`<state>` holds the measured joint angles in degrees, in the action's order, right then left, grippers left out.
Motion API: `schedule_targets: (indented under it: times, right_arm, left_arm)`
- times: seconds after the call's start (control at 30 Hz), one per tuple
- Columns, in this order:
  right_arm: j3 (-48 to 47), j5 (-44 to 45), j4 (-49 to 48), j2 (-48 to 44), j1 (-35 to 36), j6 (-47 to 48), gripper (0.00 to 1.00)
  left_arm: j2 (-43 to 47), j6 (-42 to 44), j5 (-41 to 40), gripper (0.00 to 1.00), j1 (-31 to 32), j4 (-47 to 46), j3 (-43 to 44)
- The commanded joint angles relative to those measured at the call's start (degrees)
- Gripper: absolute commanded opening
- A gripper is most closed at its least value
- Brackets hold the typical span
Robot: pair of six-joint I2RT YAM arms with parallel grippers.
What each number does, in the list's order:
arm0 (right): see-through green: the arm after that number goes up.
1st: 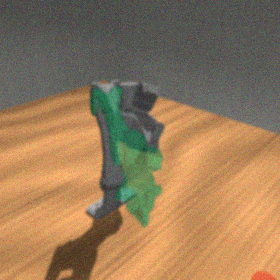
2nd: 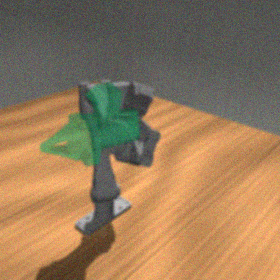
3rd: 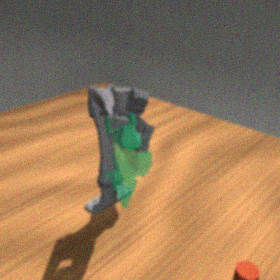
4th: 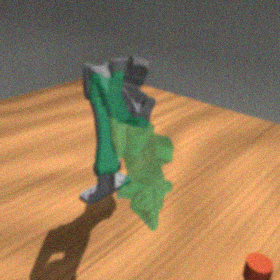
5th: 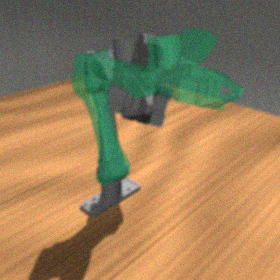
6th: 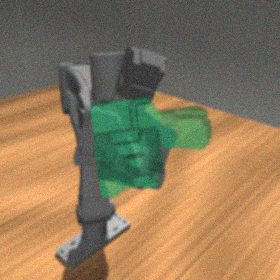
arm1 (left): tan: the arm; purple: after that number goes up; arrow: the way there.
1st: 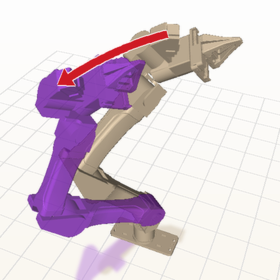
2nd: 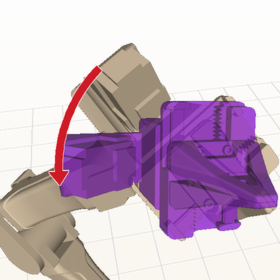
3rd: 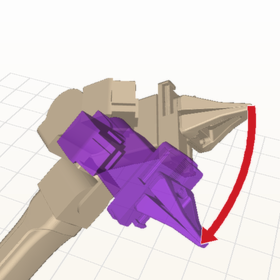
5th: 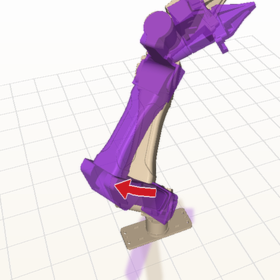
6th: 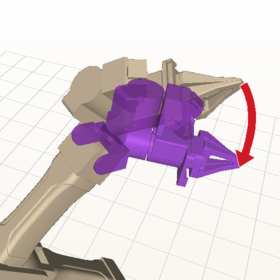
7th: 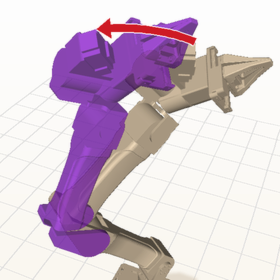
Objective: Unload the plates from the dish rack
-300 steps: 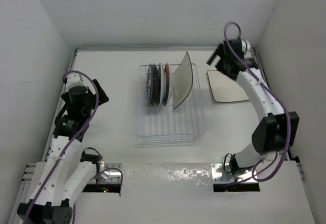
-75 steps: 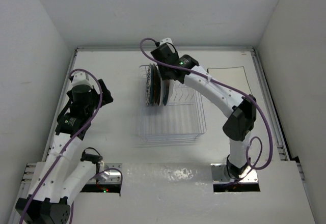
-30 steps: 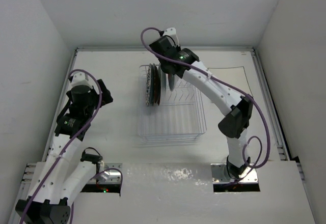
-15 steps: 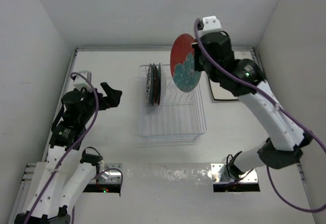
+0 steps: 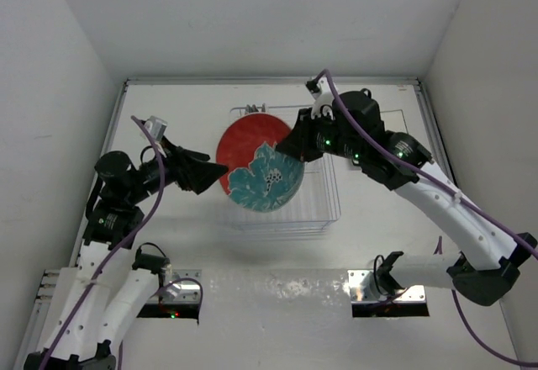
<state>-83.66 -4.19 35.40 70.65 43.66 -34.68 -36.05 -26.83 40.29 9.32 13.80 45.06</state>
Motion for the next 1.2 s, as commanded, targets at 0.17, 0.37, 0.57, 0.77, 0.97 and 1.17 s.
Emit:
schedule_targets:
  times: [0.17,0.37,0.57,0.77,0.97,1.17]
  right_arm:
    - [3.1,-11.9,-26.2,-2.6,-0.1,-7.2,0.00]
    - [5.1,-12.3,-28.5,-3.4,-0.1,-5.7,0.00]
    - [9.7,-18.8,-38.0,-3.4,-0.1,-8.5,0.00]
    - [11.5,-18.4,-39.3,-4.7,-0.2,-7.3,0.00]
    - [13.2,-14.4,-35.8,-4.6,-2.3,-6.2,0.21]
    - [18.1,-13.1,-36.5,-5.9,-6.6,-9.2,0.51]
  left_arm:
    - [-2.2,0.5,0.8,0.92,0.4,1.0,-1.3]
    - [-1.1,0.2,1.0,0.94,0.4,0.2,-1.4]
    - [1.2,-11.0,11.8,0.56,0.4,-16.6,-4.5]
    - [2.7,-12.7,11.7,0.00,0.4,-17.1,-3.3]
    - [5.1,-16.8,-2.3,0.00,0.4,-10.4,-2.7]
    - [6.8,-27.0,-10.8,0.00,0.4,-10.9,-3.5]
